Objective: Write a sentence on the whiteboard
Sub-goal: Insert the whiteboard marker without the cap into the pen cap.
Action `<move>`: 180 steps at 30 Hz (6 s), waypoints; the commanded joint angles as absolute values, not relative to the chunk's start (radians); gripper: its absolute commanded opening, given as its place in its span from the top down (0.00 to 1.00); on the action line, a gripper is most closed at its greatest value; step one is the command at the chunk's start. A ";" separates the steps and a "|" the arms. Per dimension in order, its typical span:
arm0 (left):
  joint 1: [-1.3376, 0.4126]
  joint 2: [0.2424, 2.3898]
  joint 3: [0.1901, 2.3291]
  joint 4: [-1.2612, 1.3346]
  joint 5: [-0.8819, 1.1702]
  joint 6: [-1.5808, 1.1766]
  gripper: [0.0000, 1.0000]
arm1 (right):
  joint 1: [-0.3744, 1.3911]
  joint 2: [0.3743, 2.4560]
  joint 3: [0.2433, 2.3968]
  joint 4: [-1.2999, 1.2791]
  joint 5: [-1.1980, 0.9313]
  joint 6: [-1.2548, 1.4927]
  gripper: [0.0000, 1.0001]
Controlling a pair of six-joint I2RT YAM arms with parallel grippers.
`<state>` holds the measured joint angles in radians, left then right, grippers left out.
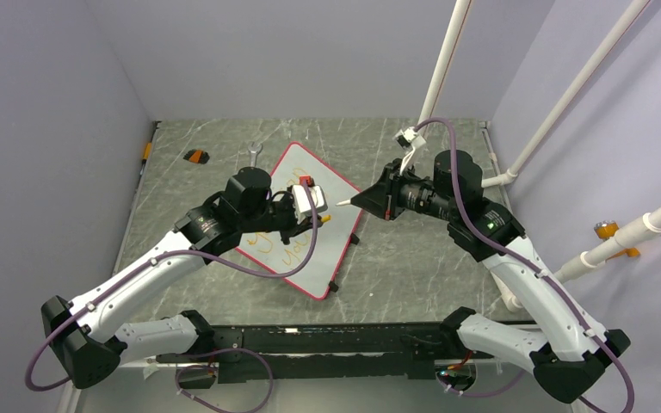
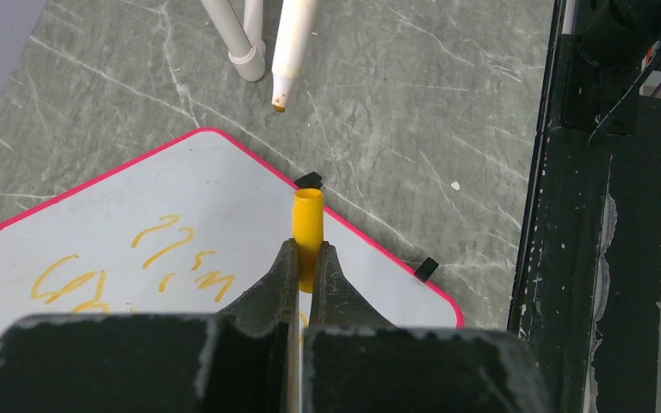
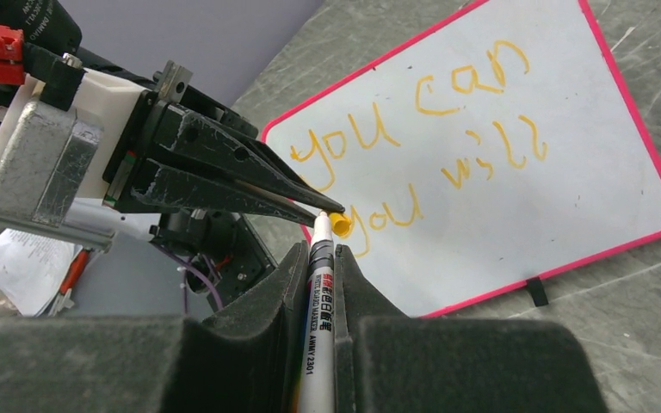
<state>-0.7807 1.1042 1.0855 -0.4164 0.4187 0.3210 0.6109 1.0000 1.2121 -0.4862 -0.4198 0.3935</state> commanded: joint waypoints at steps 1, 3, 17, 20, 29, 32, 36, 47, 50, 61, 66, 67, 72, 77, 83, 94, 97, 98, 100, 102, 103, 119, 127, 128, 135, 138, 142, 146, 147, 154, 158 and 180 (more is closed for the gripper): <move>-0.787 1.088 1.089 -0.392 0.416 0.334 1.00 | 0.610 0.990 1.204 -0.406 -0.458 0.402 1.00; -0.788 1.085 1.088 -0.392 0.420 0.332 1.00 | 0.610 0.999 1.202 -0.414 -0.467 0.397 1.00; -0.791 1.077 1.085 -0.394 0.404 0.336 1.00 | 0.611 1.022 1.138 -0.393 -0.487 0.392 1.00; -0.790 1.073 1.083 -0.393 0.402 0.336 1.00 | 0.611 1.024 1.135 -0.391 -0.484 0.391 1.00; -0.792 1.072 1.083 -0.392 0.402 0.336 1.00 | 0.611 1.028 1.128 -0.388 -0.474 0.395 1.00; -0.791 1.071 1.082 -0.392 0.401 0.336 1.00 | 0.610 1.030 1.125 -0.387 -0.474 0.395 1.00; -0.791 1.071 1.083 -0.393 0.401 0.337 1.00 | 0.610 1.031 1.120 -0.381 -0.475 0.399 1.00; -0.791 1.071 1.083 -0.396 0.401 0.339 1.00 | 0.611 1.043 1.115 -0.365 -0.481 0.408 1.00; -0.792 1.069 1.083 -0.396 0.401 0.340 1.00 | 0.611 1.045 1.113 -0.362 -0.480 0.410 1.00; -0.791 1.071 1.084 -0.397 0.399 0.339 1.00 | 0.610 1.063 1.108 -0.356 -0.496 0.416 1.00; -0.792 1.069 1.084 -0.396 0.400 0.339 1.00 | 0.610 1.077 1.107 -0.353 -0.513 0.421 1.00; -0.793 1.069 1.083 -0.396 0.399 0.339 1.00 | 0.611 1.078 1.107 -0.353 -0.515 0.423 1.00; -0.792 1.071 1.084 -0.396 0.402 0.339 1.00 | 0.612 1.085 1.103 -0.347 -0.526 0.430 1.00; -0.792 1.071 1.084 -0.397 0.401 0.339 1.00 | 0.612 1.094 1.105 -0.340 -0.544 0.437 1.00; -0.793 1.077 1.085 -0.397 0.384 0.336 1.00 | 0.614 1.103 1.121 -0.353 -0.585 0.410 1.00; -0.792 1.074 1.083 -0.395 0.385 0.333 1.00 | 0.614 1.118 1.121 -0.386 -0.652 0.323 1.00; -0.793 1.072 1.084 -0.396 0.388 0.334 1.00 | 0.614 1.124 1.124 -0.385 -0.650 0.321 1.00; -0.793 1.072 1.084 -0.396 0.388 0.334 1.00 | 0.614 1.123 1.125 -0.385 -0.645 0.320 1.00; -0.793 1.071 1.082 -0.395 0.389 0.334 1.00 | 0.614 1.122 1.125 -0.386 -0.639 0.316 1.00; -0.793 1.069 1.083 -0.394 0.393 0.333 1.00 | 0.614 1.122 1.123 -0.387 -0.635 0.312 1.00; -0.793 1.068 1.082 -0.394 0.395 0.332 1.00 | 0.614 1.122 1.118 -0.384 -0.634 0.311 1.00; -0.792 1.058 1.083 -0.386 0.524 0.318 1.00 | 0.616 1.164 1.106 -0.378 -0.680 0.235 1.00; -0.791 1.069 1.092 -0.393 0.589 0.315 1.00 | 0.620 1.184 1.106 -0.373 -0.694 0.206 1.00; -0.791 1.069 1.091 -0.393 0.592 0.315 1.00 | 0.620 1.186 1.104 -0.372 -0.698 0.206 1.00; -0.786 1.070 1.096 -0.383 0.665 0.299 1.00 | 0.623 1.184 1.088 -0.361 -0.718 0.199 1.00; -0.777 1.078 1.108 -0.373 0.738 0.268 1.00 | 0.628 1.180 1.086 -0.357 -0.710 0.191 1.00; -0.751 1.086 1.114 -0.323 0.850 0.209 1.00 | 0.632 1.172 1.088 -0.367 -0.708 0.174 1.00; -0.732 1.089 1.119 -0.299 0.968 0.187 1.00 | 0.634 1.172 1.091 -0.384 -0.758 0.135 1.00; -0.732 1.093 1.125 -0.308 0.996 0.191 1.00 | 0.636 1.170 1.089 -0.386 -0.777 0.120 1.00; -0.732 1.142 1.184 -0.368 1.210 0.206 1.00 | 0.682 1.171 1.101 -0.423 -0.834 0.045 1.00; -0.730 1.151 1.192 -0.342 1.322 0.178 1.00 | 0.727 1.186 1.116 -0.456 -0.821 0.012 1.00; -0.703 1.024 1.071 -0.095 0.572 0.008 1.00 | 0.779 1.198 1.066 -0.395 -0.473 0.337 1.00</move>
